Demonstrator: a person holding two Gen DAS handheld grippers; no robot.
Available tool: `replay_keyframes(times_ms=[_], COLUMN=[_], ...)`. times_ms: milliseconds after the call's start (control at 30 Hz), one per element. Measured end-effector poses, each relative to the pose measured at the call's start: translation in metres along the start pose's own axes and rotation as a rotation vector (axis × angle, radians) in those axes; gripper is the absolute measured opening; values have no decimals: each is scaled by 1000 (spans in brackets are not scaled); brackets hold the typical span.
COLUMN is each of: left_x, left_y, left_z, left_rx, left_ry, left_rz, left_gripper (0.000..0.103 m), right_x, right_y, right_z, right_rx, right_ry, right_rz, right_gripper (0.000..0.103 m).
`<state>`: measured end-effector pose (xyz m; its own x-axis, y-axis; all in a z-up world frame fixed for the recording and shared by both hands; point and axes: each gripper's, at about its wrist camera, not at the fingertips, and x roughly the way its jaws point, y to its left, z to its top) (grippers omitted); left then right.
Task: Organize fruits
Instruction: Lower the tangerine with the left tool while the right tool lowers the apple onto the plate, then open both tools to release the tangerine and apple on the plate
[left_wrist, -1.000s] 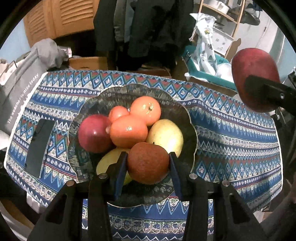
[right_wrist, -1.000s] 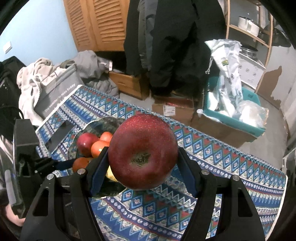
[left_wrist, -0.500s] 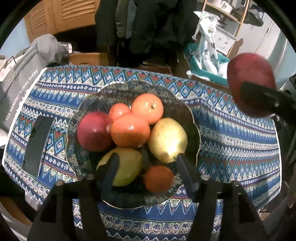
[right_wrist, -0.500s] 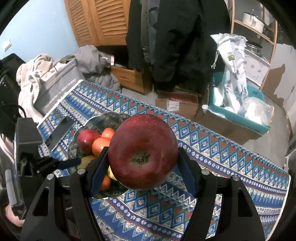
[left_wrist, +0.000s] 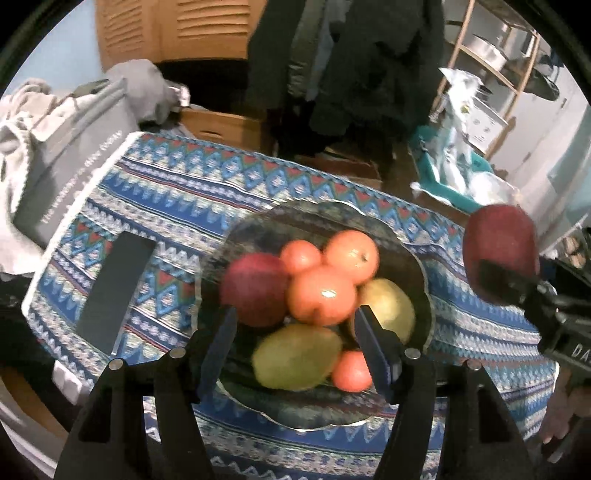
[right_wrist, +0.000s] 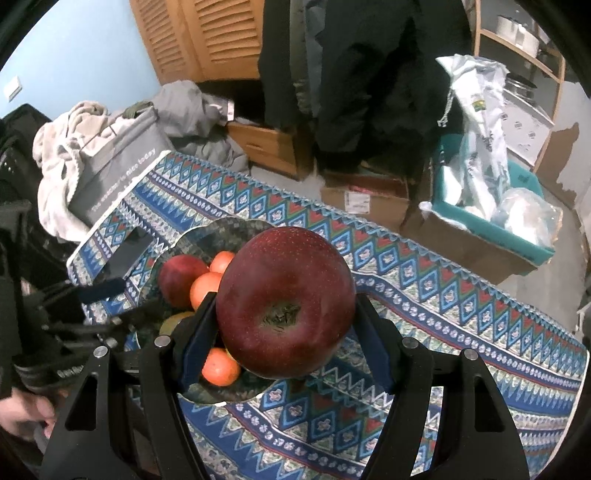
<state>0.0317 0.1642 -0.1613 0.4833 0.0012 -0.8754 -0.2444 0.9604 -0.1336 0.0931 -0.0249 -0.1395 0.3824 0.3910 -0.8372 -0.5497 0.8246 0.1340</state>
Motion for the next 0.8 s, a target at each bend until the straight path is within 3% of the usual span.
replay_keyframes(times_ms=[467, 800], left_x=[3, 8], left_y=[34, 45], left_z=[-2, -4], left_rx=[-61, -77], left_ry=[6, 21], left_rz=[65, 67], left_gripper=[69, 69], right_x=[65, 83], right_y=[32, 51], right_z=[0, -2], right_rx=[-37, -82], right_ry=[134, 180], right_rz=[56, 73], right_gripper=[72, 73])
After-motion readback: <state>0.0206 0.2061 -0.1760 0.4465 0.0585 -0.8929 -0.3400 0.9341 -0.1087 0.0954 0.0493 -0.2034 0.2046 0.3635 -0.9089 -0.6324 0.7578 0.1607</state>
